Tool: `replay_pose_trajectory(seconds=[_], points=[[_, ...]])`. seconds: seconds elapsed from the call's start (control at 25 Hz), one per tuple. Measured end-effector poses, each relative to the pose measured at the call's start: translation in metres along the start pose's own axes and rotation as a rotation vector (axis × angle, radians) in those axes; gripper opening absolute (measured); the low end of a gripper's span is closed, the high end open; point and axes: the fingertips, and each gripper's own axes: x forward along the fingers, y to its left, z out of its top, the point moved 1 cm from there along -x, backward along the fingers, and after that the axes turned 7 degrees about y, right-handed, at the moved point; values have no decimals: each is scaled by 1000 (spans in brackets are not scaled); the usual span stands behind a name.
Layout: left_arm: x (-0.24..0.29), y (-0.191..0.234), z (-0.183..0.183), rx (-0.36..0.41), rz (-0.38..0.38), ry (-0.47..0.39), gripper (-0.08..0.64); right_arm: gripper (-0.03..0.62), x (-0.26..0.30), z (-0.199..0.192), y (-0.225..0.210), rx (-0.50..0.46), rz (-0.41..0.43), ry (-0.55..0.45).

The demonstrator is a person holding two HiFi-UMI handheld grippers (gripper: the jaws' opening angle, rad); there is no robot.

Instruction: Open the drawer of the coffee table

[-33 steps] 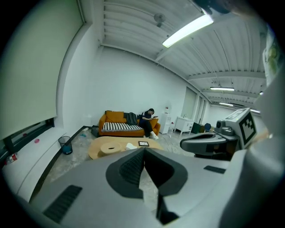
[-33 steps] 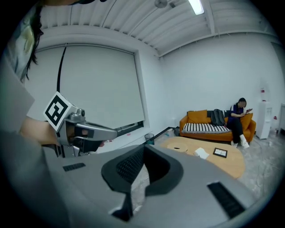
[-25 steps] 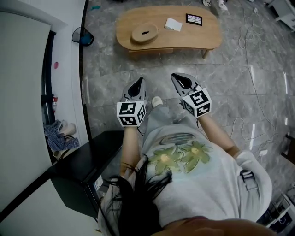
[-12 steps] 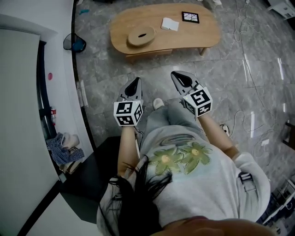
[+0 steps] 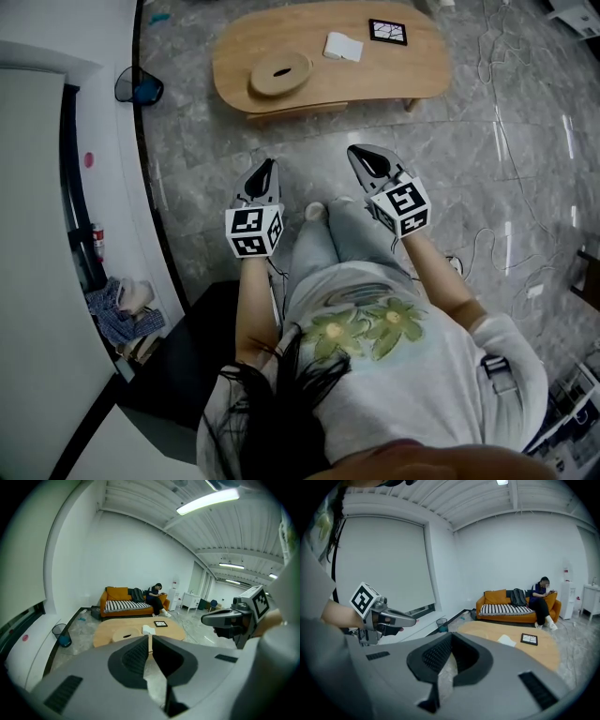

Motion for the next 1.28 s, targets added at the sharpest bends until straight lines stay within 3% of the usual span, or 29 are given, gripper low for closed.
replay_pose_trajectory(seconds=[0.12, 0.52, 1.28], points=[[25, 15, -13, -3, 26, 3, 26, 30, 23, -20, -15, -2, 20, 6], [124, 66, -78, -4, 72, 27, 179, 112, 108, -102, -72, -3, 26, 40], [225, 138, -140, 52, 159, 93, 268, 155, 194, -187, -149, 3, -1, 137]])
